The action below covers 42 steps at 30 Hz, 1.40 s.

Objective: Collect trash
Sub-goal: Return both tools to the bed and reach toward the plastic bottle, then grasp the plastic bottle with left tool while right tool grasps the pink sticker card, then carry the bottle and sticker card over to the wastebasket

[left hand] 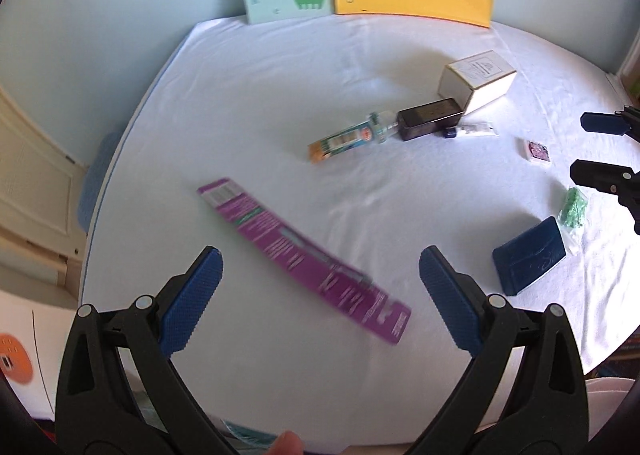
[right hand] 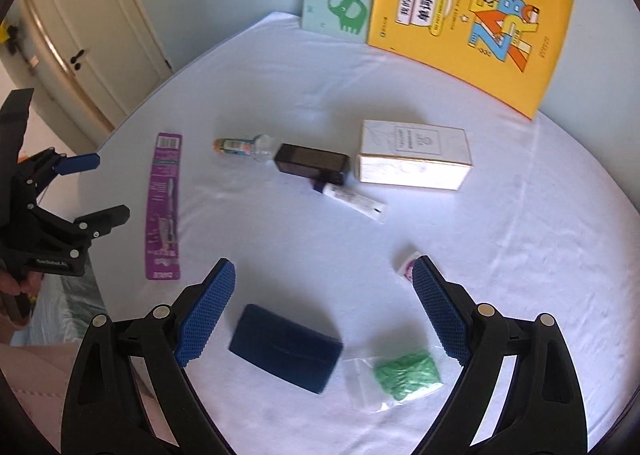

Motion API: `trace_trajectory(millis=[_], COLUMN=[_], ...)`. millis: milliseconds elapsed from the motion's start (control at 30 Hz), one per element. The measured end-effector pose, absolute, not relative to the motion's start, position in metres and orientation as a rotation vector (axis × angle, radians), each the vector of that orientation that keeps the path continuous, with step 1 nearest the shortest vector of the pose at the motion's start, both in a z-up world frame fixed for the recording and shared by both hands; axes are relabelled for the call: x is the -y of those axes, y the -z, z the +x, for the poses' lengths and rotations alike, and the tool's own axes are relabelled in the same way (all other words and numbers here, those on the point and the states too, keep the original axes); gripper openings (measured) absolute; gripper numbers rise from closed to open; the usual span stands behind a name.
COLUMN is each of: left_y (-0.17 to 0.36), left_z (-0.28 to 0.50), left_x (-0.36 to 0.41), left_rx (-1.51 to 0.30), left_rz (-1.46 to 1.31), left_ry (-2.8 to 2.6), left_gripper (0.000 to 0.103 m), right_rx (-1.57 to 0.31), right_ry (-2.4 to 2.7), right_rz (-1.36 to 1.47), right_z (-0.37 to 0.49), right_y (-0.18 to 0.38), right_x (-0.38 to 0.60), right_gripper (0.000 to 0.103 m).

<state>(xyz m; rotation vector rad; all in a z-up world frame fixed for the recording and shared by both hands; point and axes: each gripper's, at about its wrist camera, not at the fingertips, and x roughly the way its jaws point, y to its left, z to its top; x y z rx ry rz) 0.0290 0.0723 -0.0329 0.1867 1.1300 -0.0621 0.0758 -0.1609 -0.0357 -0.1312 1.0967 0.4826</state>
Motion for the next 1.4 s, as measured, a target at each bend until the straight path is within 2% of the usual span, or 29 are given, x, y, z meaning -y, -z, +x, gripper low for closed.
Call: trace_trajectory(millis=[200,600,633,700,767,933,967,1000,1033,1067,1133,1200,1400], left_y=[0.049,0.087,0.089,0.096,0.103,0.12,0.12,0.12,0.12,0.119,0.119,0.116,0.099], left_z=[0.071,0.143,0.147,0.156,0.162,0.169,0.17,0.171,0.172,0.172,0.17,0.167,0.151], left_x=[-0.044,-0.037,-0.037,-0.037,-0.036,-0.035,-0.037,-0.039,-0.04,-0.04,-0.038,-0.034,-0.04], left_rx=[-1.157,-1.215,-1.219,-1.228,-1.236,-1.273,-1.272,-1.276,-1.283,-1.285,-1.282,-1.283,-1.26], left_rz=[0.249,0.407,0.414,0.416,0.417,0.407,0.383,0.357,0.328,0.315,0.322,0.331,0.28], left_ry=[0.121,0.185,0.19,0.207,0.227,0.28,0.294,0.311,0.337,0.344,0.354,0.367,0.347], left_gripper=[0.096,0.096,0.096,0.096,0.095,0.077,0.074,0.067,0.058,0.055,0.041,0.032,0.03], right_rx=[-1.141,-1.233,-1.239,-1.258,-1.269,-1.27,-1.263,-1.257,-1.259,-1.261,-1.254,-1.25,-1.205], right_ry=[-0.448,-0.45,-0.449,-0.449,-0.445,-0.444,-0.437,-0.428,-0.434,-0.438,-0.437,-0.443,-0.446], right_rz=[-0.138,-0.163,-0.166,-0.17,-0.174,-0.216,-0.232,-0.243,-0.236,-0.226,-0.229,-0.223,-0.177], right_z=[0.092,0.124,0.126,0.129,0.13,0.127,0.126,0.126,0.125,0.125,0.126,0.125,0.12], right_y=[0.057,0.102,0.106,0.113,0.119,0.126,0.125,0.125,0.124,0.124,0.123,0.12,0.097], right_x=[0.182,0.194,0.195,0.195,0.195,0.193,0.193,0.193,0.192,0.193,0.197,0.199,0.205], right_gripper=[0.089,0.087,0.087,0.075,0.074,0.065,0.059,0.05,0.05,0.05,0.05,0.05,0.05])
